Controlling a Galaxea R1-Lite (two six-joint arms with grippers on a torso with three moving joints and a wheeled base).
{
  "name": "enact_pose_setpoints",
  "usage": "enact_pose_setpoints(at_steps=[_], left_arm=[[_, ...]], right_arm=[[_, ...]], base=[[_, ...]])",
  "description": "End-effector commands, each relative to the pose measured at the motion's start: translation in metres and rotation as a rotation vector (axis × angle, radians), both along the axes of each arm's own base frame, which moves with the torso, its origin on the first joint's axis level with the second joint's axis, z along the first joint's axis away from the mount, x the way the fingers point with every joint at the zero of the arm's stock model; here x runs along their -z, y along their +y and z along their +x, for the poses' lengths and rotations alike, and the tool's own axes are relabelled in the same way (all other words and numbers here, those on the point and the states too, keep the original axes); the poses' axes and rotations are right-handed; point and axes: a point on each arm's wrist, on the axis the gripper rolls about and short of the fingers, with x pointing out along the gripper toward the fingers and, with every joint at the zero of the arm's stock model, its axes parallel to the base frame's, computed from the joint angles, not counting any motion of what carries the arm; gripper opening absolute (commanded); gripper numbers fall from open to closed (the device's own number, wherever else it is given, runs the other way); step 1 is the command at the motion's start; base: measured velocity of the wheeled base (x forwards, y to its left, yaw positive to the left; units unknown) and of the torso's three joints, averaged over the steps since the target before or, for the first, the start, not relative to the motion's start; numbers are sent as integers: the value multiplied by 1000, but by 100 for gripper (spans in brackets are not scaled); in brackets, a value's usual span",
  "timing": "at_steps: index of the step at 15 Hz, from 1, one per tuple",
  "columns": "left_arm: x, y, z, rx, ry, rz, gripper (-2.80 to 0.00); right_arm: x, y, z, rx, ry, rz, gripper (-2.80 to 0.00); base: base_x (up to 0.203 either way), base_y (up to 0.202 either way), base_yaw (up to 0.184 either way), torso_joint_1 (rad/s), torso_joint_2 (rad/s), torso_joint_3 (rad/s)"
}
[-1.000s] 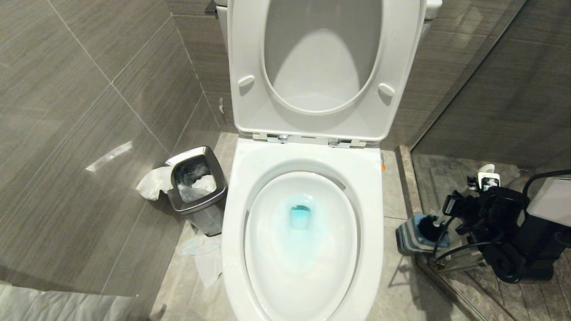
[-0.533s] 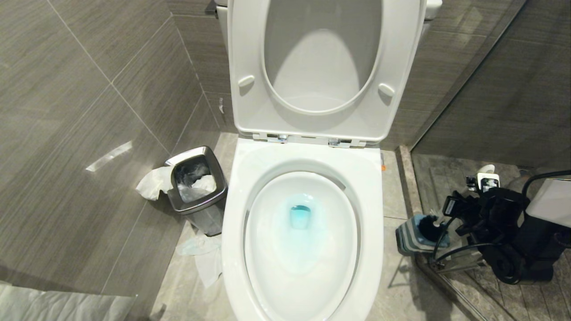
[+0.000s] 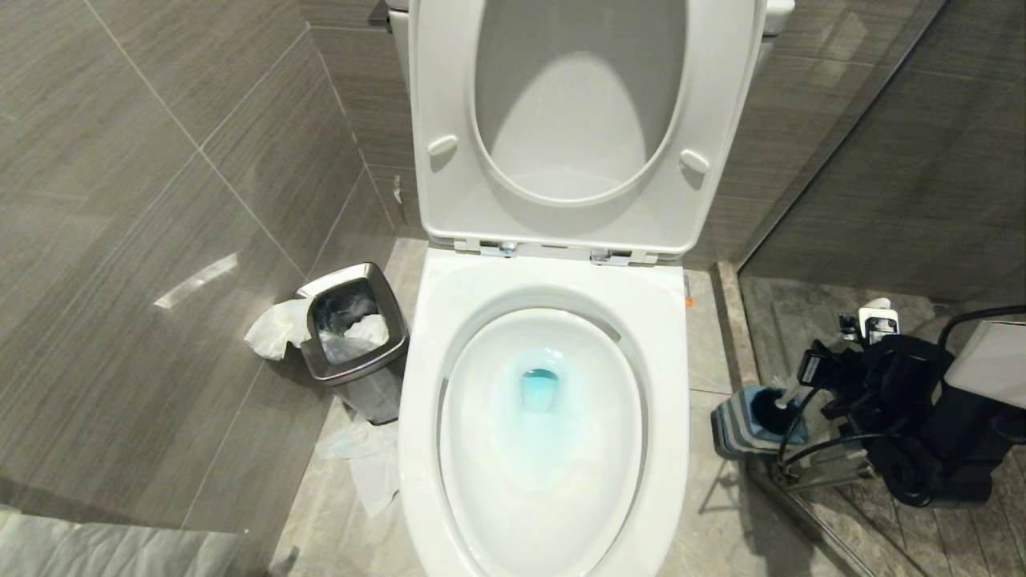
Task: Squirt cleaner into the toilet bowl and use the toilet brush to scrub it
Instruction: Put the toilet brush back
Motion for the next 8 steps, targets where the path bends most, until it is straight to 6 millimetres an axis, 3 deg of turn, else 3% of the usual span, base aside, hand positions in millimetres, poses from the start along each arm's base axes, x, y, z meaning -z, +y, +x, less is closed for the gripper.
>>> enact_pose_setpoints(at_steps=[1, 8], left_arm=[[0, 0, 0, 0, 1, 0, -280], [0, 0, 0, 0, 1, 0, -280]], right_arm=[[2, -4, 0, 10, -1, -6, 0], [-1, -3, -11, -4, 17, -1, 0]], base=[[0, 0, 0, 0, 0, 0], [0, 0, 0, 0, 0, 0]])
